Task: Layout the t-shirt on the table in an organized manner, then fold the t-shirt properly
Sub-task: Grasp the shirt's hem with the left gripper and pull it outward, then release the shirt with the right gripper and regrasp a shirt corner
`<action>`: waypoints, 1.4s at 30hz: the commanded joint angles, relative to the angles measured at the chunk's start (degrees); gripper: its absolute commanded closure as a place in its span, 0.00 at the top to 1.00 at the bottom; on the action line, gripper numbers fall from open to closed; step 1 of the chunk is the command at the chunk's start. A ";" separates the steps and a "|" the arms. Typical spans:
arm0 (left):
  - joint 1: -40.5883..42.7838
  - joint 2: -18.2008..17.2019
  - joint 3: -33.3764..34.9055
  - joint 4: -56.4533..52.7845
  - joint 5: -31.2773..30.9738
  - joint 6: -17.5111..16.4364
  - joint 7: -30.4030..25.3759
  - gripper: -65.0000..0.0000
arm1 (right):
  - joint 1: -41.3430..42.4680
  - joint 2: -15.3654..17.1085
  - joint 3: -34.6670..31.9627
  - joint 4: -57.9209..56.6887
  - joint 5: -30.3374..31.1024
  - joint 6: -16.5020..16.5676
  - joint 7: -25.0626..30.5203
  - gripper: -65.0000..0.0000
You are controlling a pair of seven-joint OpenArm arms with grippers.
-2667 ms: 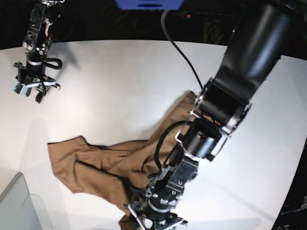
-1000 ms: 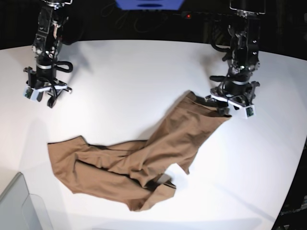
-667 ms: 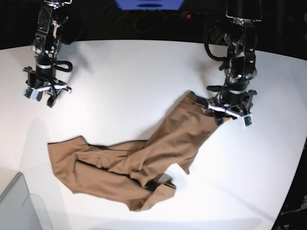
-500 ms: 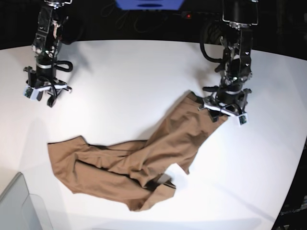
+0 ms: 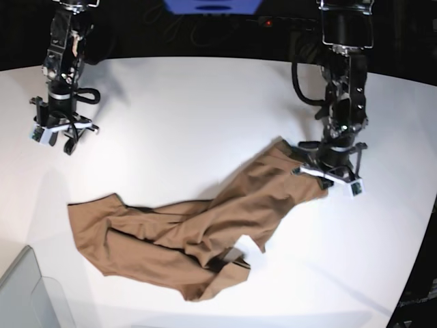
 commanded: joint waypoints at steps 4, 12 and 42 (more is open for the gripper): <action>-8.50 -1.55 -1.08 7.19 0.60 0.28 -1.79 0.00 | 0.45 0.40 0.11 0.86 -0.12 0.14 1.55 0.48; -24.06 -2.87 -1.00 7.45 0.60 0.28 -1.79 0.00 | -0.96 0.48 0.29 0.86 -0.12 0.14 1.55 0.48; -58.17 -1.37 18.96 -58.92 0.16 0.46 -35.37 0.65 | -1.31 1.01 -3.76 1.30 -0.47 0.14 1.55 0.49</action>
